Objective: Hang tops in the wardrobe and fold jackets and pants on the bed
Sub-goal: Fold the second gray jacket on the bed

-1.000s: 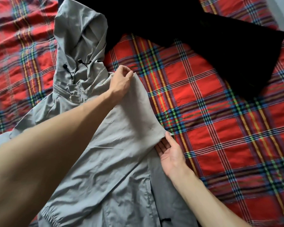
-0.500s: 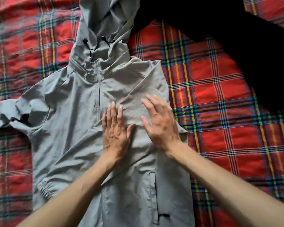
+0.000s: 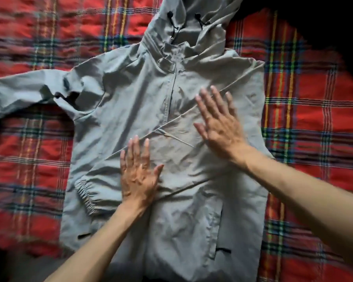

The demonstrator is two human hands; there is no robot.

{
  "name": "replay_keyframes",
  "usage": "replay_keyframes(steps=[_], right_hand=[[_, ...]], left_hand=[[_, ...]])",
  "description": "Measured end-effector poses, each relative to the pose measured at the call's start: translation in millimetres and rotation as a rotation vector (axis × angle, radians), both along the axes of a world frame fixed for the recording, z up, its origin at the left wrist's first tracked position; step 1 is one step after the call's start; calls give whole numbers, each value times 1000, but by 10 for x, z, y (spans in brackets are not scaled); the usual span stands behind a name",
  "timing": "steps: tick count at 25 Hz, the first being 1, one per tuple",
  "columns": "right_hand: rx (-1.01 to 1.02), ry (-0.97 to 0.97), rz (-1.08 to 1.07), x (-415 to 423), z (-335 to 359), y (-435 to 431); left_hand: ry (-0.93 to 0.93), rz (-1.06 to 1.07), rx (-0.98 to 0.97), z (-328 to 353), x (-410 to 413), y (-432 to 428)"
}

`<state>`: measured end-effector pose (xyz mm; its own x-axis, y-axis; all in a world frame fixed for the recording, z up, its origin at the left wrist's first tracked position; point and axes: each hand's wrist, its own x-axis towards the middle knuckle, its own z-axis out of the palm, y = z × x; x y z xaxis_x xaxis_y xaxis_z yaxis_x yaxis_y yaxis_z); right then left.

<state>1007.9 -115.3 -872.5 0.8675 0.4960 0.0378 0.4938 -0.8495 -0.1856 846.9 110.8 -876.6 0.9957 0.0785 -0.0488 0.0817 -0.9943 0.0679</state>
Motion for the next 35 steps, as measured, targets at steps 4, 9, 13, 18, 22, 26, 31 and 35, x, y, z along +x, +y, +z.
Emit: replay_keyframes(steps=[4,9,13,18,22,26,31,35], right_hand=[[-71,97,236,-825,-193,585],[-117,164,177,-798,-197,654],[-36,93,174,-660,3,1134],[-3,297,77,-293,71,2638],[-177,413,-44,-225,1,3154],[-209,389,-76,-245,-65,3231],[-216,436,-119,-294,-79,3294],[-259,465,-135,-246,-29,3312]], left_hand=[[133,137,26,-174,-539,885],[65,134,-145,-176,-563,965],[-235,690,-524,173,-16,1474],[-84,1348,-1623,539,1264,2490],[-127,1480,-1915,609,1746,2597],[-293,1560,-1961,563,1746,3068],[-363,1395,-2190,739,1682,3384],[-353,1070,-2108,875,1630,3530]])
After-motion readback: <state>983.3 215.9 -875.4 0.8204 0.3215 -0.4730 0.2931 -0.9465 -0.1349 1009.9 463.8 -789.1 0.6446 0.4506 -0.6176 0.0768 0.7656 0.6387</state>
